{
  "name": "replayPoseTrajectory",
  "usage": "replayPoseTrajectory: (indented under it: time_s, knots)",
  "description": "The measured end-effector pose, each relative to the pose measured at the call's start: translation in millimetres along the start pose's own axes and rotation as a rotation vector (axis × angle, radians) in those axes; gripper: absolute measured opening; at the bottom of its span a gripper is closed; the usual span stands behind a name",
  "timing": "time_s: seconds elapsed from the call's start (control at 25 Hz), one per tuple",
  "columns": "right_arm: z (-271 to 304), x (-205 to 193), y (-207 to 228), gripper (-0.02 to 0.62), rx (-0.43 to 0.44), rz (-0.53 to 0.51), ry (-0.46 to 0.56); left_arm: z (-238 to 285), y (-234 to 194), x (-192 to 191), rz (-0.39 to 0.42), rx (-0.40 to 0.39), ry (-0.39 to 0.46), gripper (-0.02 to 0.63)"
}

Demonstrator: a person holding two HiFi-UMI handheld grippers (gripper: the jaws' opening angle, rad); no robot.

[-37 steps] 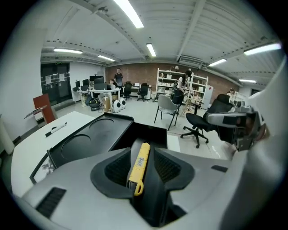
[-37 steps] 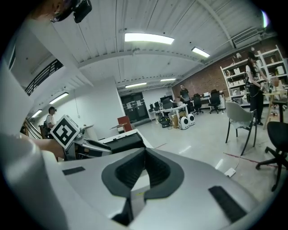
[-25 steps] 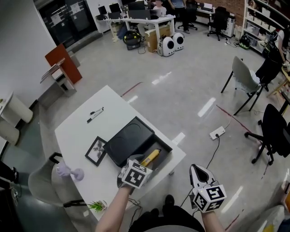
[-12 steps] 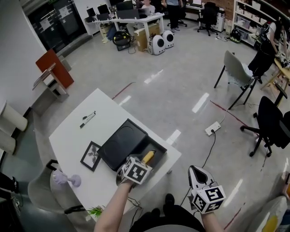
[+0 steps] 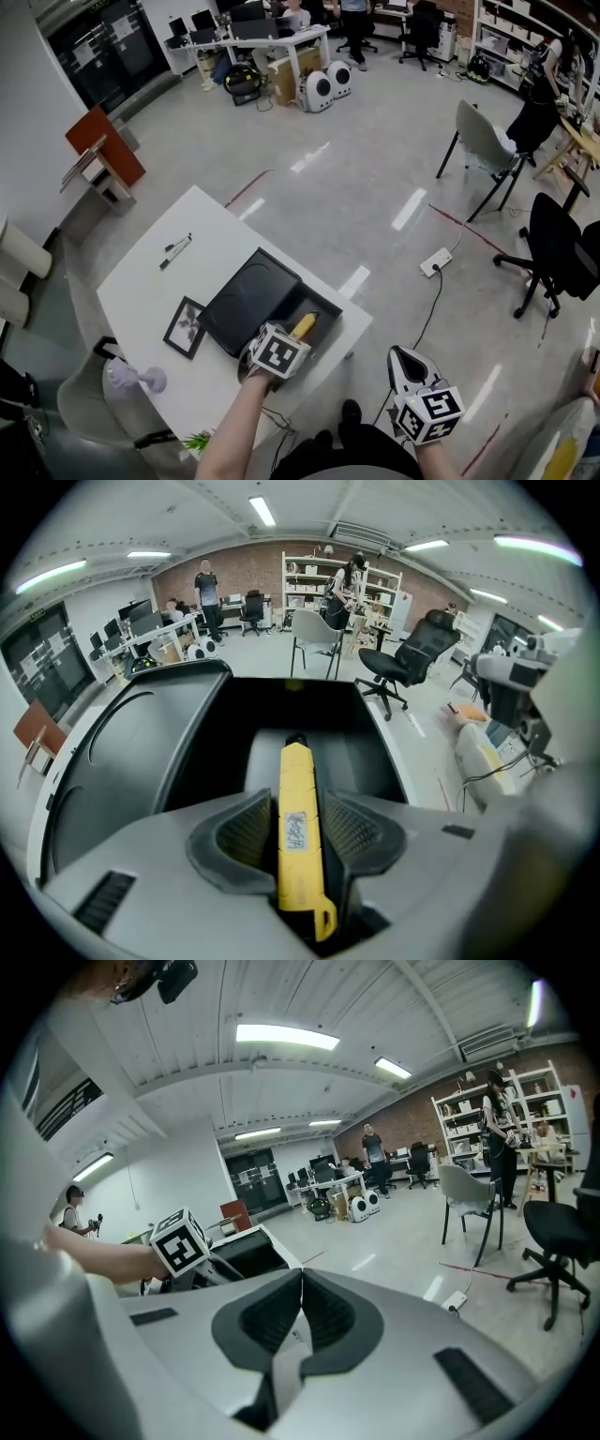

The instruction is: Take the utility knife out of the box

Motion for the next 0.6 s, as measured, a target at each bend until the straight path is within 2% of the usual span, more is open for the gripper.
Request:
replayPoseTrajectory:
  time_s: [0.32,0.6]
  knots:
    - [-9,-2,3,0.002,-0.023,0.008,-0.008,1,6,3,0.055,0.003,-0.004,0.142]
    - [-15,2,-1,0.002,-0.023,0.000,0.006,-3,9,3,0.055,0.033,0.013,0.117]
Point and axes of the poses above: the fingertips, and each gripper's own axes: z forward along the fingers, y to its right, x out of its top, the point moved 4 cm from there along -z, backward along the fingers, and after that the axes turned 14 degrees about y, right-handed, at the moved point
